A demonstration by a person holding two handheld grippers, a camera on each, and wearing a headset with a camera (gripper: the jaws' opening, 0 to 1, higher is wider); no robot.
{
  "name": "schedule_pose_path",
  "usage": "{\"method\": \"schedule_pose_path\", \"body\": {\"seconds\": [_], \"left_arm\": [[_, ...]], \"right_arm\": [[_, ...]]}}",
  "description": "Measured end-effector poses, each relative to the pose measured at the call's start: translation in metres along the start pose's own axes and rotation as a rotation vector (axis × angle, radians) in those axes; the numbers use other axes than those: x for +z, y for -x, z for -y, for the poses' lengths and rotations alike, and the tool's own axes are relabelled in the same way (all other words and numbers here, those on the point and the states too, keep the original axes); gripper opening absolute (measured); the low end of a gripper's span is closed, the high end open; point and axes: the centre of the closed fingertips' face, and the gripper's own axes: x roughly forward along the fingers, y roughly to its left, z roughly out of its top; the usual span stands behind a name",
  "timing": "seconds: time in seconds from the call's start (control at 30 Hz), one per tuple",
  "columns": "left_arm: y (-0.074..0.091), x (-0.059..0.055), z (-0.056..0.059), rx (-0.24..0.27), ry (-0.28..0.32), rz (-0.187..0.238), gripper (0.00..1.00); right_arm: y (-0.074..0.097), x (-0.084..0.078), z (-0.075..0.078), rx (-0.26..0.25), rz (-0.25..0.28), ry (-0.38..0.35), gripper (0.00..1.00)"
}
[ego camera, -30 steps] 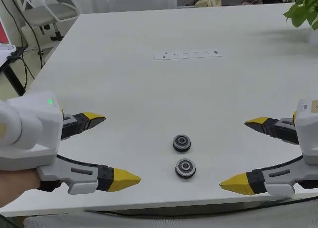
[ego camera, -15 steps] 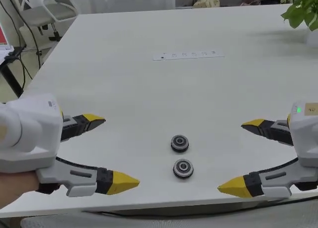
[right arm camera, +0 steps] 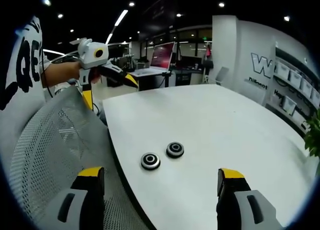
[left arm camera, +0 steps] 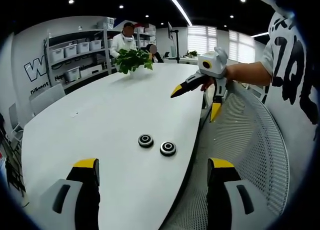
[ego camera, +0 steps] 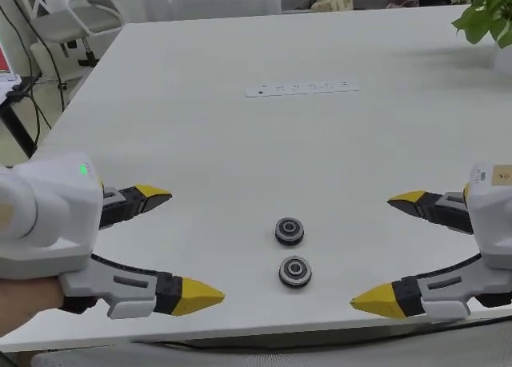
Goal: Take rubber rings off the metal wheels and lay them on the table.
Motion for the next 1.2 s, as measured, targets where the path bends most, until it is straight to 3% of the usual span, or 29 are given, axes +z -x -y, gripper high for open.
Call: {"method": "schedule_pose_path", "body": {"seconds": [0.33,0.53,0.97,1.2], "left_arm": [[-0.005,0.001,-0.002,-0.018,-0.014,-0.003,0.85],[-0.008,0.010,-0.005,-0.024,-0.031,0.011,0.83],[-0.027,0.017,-0.001,-0.091,-0.085,0.012,0.77],[-0.040,0.015,-0.004,-0.124,-0.071,0.009,0.70]], "right_arm": [[0.003,0.010,0.000,0.013,0.036,-0.014,0.92],[0.003,0.016,-0.001,0.030,0.041,0.011,0.92],[-0.014,0.022,0.017,0.067,0.054,0.013,0.86],[-0.028,0.016,0.017,0.121,0.041,0.018,0.82]]}}
